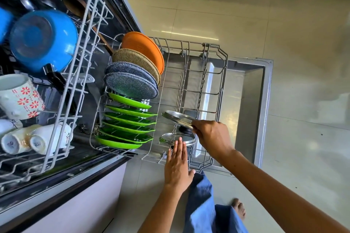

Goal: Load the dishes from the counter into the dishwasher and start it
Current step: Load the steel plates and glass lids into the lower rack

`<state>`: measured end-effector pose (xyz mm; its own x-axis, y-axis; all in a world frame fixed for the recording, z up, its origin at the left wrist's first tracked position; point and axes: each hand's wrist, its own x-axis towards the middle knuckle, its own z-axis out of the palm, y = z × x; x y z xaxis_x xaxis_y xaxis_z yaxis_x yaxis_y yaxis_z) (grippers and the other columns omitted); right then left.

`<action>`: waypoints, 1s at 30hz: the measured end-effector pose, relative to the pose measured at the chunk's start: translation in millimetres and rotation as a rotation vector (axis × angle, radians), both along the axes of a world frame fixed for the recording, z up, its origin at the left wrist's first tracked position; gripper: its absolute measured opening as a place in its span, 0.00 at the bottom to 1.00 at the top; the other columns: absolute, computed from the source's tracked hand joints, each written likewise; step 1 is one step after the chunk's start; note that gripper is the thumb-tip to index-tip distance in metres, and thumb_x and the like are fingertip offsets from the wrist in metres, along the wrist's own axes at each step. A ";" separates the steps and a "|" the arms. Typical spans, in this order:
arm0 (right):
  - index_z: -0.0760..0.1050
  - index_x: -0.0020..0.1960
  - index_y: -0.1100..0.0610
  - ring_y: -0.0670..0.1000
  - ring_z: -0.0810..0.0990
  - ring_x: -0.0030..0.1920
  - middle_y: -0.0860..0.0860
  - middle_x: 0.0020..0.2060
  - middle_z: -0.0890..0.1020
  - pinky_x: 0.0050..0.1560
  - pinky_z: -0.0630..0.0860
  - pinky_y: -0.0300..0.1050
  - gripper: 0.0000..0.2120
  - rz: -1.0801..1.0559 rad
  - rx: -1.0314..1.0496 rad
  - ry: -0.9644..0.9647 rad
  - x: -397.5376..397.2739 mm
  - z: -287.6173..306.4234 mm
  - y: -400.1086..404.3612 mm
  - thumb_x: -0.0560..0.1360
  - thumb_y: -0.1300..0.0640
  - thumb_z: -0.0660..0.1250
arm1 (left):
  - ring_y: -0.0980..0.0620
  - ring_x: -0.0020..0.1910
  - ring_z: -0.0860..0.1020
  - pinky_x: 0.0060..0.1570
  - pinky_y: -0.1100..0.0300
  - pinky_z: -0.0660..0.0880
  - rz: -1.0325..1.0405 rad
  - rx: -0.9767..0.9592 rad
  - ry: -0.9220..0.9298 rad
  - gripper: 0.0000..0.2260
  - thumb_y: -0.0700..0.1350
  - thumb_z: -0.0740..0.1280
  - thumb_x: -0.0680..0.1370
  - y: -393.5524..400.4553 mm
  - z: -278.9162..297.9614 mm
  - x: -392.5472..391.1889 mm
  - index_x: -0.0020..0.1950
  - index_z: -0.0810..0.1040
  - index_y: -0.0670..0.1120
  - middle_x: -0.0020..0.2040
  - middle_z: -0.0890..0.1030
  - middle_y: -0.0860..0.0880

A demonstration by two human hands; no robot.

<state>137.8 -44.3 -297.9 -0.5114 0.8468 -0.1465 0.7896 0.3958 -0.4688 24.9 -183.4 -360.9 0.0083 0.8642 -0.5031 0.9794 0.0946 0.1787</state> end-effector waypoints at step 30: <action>0.76 0.59 0.54 0.56 0.81 0.50 0.54 0.50 0.82 0.50 0.77 0.48 0.13 0.059 -0.239 -0.410 -19.9 -56.6 67.8 0.77 0.64 0.62 | 0.43 0.71 0.66 0.71 0.49 0.60 0.011 0.013 -0.065 0.54 0.62 0.77 0.56 -1.0 -2.6 -3.9 0.74 0.60 0.39 0.74 0.63 0.41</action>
